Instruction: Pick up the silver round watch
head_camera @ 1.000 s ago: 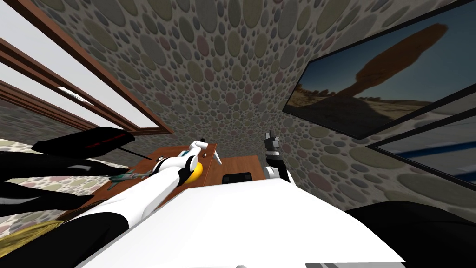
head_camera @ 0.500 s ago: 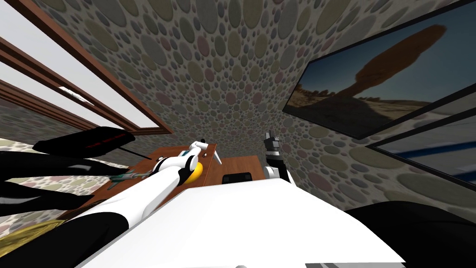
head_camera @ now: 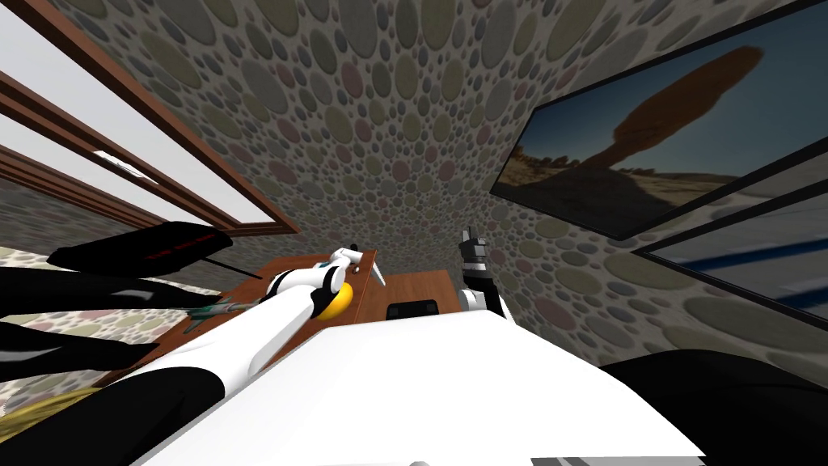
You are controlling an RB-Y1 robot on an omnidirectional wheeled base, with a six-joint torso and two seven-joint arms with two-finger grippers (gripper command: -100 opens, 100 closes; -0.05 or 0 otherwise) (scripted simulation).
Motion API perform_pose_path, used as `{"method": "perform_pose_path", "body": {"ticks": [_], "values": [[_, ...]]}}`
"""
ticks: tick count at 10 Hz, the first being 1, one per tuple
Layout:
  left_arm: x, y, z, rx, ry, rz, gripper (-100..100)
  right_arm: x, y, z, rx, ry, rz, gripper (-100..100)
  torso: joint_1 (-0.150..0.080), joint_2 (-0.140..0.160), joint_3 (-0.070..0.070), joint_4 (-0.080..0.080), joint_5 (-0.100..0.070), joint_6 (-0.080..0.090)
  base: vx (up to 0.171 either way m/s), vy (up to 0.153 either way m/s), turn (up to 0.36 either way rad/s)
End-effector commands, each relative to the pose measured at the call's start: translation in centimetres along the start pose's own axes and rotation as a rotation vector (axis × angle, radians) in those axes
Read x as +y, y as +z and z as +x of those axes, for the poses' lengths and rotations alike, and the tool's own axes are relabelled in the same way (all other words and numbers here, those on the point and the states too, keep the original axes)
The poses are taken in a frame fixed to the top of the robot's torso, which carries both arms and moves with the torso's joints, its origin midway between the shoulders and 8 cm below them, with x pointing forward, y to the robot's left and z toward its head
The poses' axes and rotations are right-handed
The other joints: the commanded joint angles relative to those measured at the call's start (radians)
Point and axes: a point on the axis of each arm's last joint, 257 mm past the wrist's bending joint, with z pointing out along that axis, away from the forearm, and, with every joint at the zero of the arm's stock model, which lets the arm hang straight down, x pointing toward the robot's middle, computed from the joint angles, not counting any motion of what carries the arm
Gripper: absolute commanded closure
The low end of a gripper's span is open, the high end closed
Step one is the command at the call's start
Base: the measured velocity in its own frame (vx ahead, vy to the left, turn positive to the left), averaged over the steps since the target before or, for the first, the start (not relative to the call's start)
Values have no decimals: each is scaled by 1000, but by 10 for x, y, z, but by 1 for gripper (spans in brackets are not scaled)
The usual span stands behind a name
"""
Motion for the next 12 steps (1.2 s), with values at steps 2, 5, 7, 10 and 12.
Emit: {"method": "perform_pose_path", "body": {"ticks": [2, 5, 7, 10, 12], "values": [[18, 1, 18, 37, 18, -60, -100, 0, 0, 0, 0, 0, 0, 0, 0, -1, 0, 0, 0, 0, 5, 16, -24], [30, 1, 31, 64, 27, -95, -100, 0, 0, 0, 0, 0, 0, 0, -1, 0, 0, 0, 0, 0, 2, 2, -11], [58, 0, 70, 133, 48, -163, -100, 0, 0, 0, 0, 0, 0, 0, 0, -1, -1, 0, 0, 0, 22, 34, -45], [46, 0, 65, 116, 40, -134, -100, 0, 0, 0, 0, 0, 0, 0, 1, -1, -1, 0, 0, 0, 15, 26, -9], [55, 3, 65, 119, 39, -144, -100, 0, 0, 0, 0, 0, 0, 0, -1, -1, 0, 0, 0, 0, 6, -2, -11]]}}
